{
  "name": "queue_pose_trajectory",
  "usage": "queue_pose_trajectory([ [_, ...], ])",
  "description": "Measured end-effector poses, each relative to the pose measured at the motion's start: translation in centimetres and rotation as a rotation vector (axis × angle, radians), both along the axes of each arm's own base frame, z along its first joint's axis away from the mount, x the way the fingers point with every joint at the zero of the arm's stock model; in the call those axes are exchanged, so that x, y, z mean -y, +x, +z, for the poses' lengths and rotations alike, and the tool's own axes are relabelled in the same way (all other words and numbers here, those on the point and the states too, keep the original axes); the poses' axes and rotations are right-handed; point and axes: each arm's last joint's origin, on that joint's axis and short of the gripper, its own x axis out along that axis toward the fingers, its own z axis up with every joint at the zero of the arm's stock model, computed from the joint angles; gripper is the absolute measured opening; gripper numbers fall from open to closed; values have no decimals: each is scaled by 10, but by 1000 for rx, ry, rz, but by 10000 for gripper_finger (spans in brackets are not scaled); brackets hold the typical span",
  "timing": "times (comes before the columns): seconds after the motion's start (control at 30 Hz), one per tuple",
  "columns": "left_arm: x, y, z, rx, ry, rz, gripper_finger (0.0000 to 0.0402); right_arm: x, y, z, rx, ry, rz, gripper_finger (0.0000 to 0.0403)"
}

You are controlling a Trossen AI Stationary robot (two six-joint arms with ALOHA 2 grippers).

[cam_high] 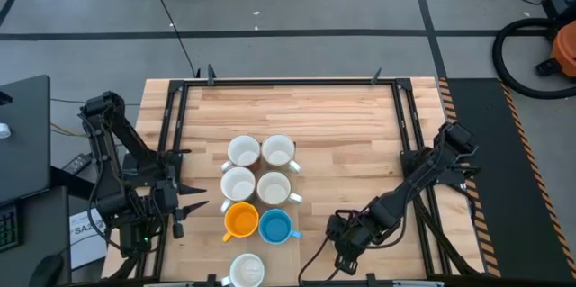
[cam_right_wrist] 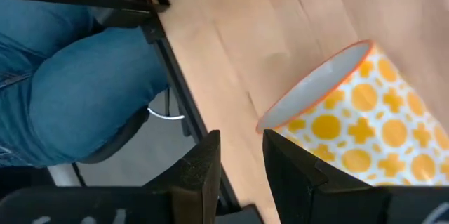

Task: Place coffee mugs
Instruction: Put the yellow mug on the shelf aligned with the blue mug

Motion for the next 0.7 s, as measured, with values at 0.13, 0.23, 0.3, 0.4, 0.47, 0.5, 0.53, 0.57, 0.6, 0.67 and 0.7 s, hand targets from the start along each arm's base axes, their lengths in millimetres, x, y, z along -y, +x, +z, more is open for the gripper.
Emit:
queue_pose_trajectory([
  [0.13, 0, 0, 0, 0, -1, 0, 144, 4, 2, 0, 7, -21, -19, 113],
  [0.23, 0, 0, 0, 1, -2, 0, 144, 7, 3, -1, -4, -32, -29, 113],
  [0.3, 0, 0, 0, 1, -2, 0, 144, 10, 3, -2, -21, -47, -43, 113],
  [0.4, 0, 0, 0, 1, -2, 0, 144, 13, 3, -3, -39, -67, -55, 113],
  [0.47, 0, 0, 0, 1, -2, 0, 144, 16, 3, -3, -45, -81, -66, 113],
  [0.5, 0, 0, 0, 1, -2, 0, 144, 17, 4, -3, -43, -88, -75, 113],
  [0.53, 0, 0, 0, 1, -2, 0, 144, 18, 4, -3, -39, -95, -81, 113],
  [0.57, 0, 0, 0, 1, -2, 0, 144, 19, 5, -3, -36, -101, -86, 113],
  [0.6, 0, 0, 0, 1, -2, 0, 144, 20, 5, -3, -34, -104, -91, 113],
  [0.67, 0, 0, 0, 1, -2, 0, 144, 22, 7, -3, -36, -108, -97, 113],
  [0.7, 0, 0, 0, 1, -2, 0, 144, 23, 7, -3, -35, -108, -98, 113],
])
